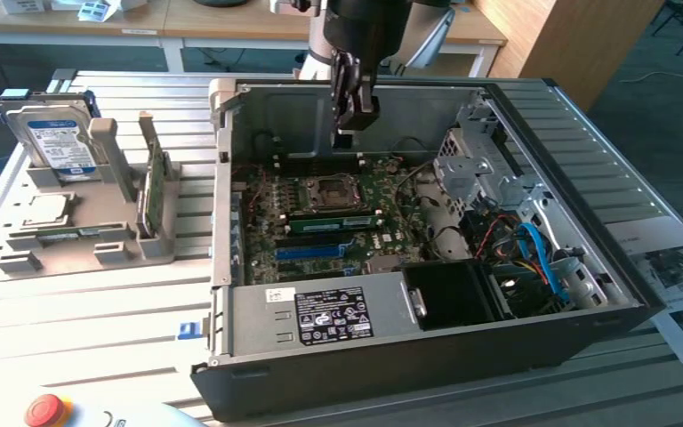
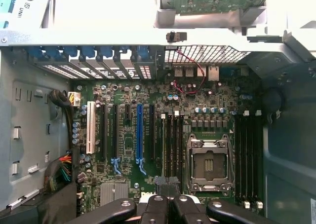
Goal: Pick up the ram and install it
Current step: 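Press down the ram until it locks into place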
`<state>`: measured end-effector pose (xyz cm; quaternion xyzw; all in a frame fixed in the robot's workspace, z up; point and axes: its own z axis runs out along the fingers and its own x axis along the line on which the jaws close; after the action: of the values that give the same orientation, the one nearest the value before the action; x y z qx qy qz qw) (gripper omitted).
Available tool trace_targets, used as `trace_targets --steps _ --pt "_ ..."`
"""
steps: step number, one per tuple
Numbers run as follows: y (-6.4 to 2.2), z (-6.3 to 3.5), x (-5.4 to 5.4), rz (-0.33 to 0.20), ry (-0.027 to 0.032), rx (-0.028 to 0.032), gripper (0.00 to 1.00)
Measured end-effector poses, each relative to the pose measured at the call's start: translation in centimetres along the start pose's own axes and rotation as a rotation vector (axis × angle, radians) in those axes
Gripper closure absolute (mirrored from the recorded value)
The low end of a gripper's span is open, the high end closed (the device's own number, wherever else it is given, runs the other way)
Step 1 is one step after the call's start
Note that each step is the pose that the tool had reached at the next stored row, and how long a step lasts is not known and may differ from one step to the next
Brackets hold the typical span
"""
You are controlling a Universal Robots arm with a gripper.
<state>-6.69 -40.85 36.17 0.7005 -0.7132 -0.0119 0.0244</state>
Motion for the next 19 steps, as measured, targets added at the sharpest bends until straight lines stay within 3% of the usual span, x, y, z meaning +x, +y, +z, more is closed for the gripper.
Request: trace_targets --steps 10,19 --pt "0.07 0.0 -0.05 -0.001 0.0006 0.0006 0.9" --pt "0.07 0.0 -0.04 -0.013 0.0051 0.001 0.9"
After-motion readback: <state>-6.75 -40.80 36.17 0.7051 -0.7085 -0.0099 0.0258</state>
